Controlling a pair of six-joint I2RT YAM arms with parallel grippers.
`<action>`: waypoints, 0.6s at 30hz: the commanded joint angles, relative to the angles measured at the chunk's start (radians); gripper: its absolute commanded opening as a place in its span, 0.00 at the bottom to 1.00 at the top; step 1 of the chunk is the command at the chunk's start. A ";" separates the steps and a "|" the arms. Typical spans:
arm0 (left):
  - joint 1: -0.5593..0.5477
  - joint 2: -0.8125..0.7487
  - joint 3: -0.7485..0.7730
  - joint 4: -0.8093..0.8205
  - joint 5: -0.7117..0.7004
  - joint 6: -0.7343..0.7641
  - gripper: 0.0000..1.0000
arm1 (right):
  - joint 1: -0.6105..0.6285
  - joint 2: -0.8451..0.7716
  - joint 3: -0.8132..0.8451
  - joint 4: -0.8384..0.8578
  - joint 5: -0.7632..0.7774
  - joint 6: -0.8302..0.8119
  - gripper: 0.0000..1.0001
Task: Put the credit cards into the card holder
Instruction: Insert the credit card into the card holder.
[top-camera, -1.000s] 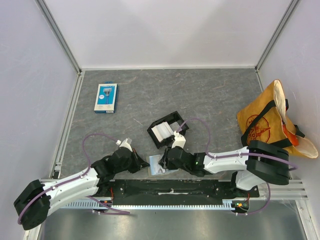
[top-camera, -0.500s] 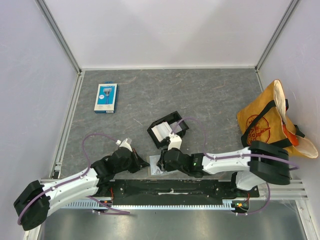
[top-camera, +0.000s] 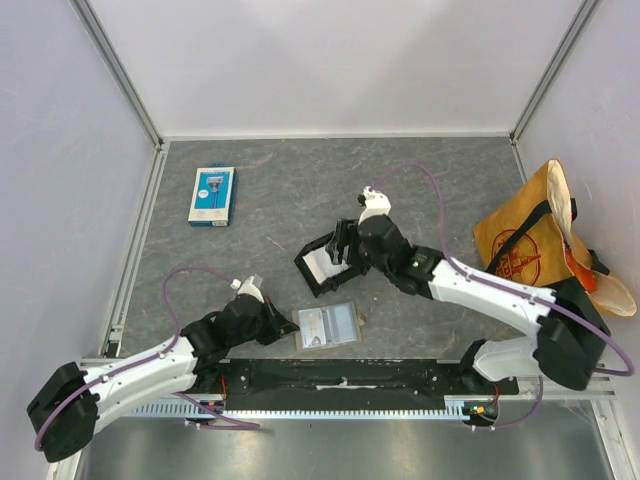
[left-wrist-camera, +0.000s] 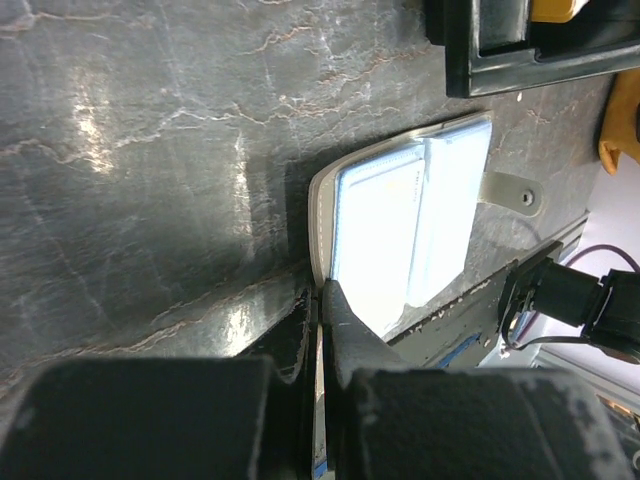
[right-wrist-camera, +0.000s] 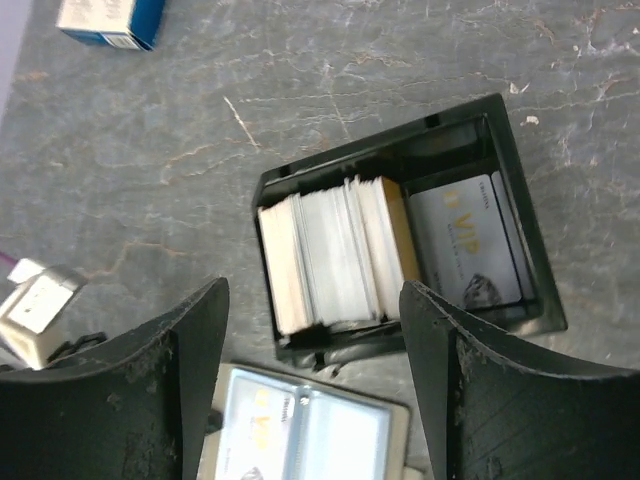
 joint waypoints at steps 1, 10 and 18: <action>0.004 0.029 0.037 0.019 -0.044 -0.004 0.02 | -0.081 0.116 0.088 -0.041 -0.203 -0.139 0.77; 0.006 0.089 0.072 0.025 -0.050 0.023 0.02 | -0.180 0.295 0.171 -0.026 -0.347 -0.191 0.79; 0.009 0.109 0.078 0.031 -0.049 0.028 0.02 | -0.223 0.397 0.195 -0.005 -0.467 -0.189 0.80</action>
